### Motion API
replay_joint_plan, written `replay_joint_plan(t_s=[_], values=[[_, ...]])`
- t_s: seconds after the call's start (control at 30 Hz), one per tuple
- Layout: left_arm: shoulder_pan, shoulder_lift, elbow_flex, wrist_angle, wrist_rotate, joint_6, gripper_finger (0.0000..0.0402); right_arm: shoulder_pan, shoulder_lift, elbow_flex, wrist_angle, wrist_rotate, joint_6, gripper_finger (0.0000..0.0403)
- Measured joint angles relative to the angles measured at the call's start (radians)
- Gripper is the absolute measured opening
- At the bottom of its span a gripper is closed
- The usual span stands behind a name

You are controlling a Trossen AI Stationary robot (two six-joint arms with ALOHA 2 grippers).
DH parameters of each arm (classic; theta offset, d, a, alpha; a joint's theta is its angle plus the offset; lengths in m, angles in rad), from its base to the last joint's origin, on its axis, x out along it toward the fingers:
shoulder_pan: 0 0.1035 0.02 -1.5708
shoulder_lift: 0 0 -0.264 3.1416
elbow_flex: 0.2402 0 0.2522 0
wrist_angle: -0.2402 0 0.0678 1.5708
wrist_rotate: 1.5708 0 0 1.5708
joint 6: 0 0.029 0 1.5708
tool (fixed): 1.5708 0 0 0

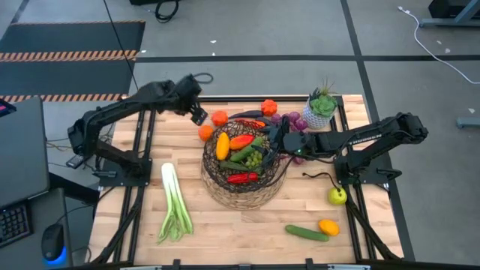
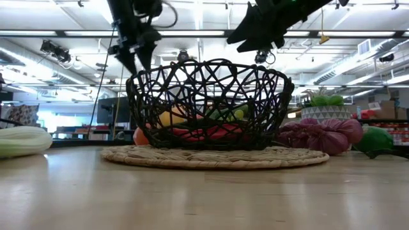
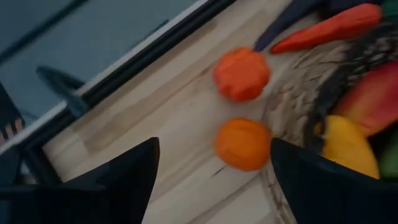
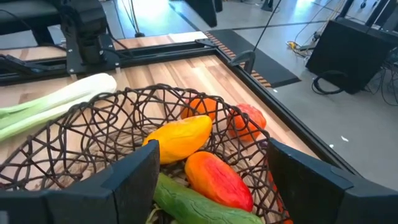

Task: Build produce basket
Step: Put the green celery into the black basket

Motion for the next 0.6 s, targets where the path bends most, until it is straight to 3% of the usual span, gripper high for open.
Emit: replay_joint_plan(t_s=[0.17,0.33,0.47,0.6], values=[[0.071,0.008,-0.063,-0.06,0.066,0.009,0.0309,0.0,0.0,0.0,-0.019,-0.003,0.013,0.0298],[0.105,0.009,-0.217,-0.022,0.114,-0.004,0.0309,0.0,0.0,0.0,-0.027,-0.007,0.018,0.0298],[0.097,0.008,-0.308,-0.064,0.17,-0.057,0.0309,0.0,0.0,0.0,-0.032,-0.007,0.029,0.0298],[0.049,0.002,-0.32,-0.194,0.177,-0.159,0.0309,0.0,0.0,0.0,-0.031,-0.007,0.028,0.0298]])
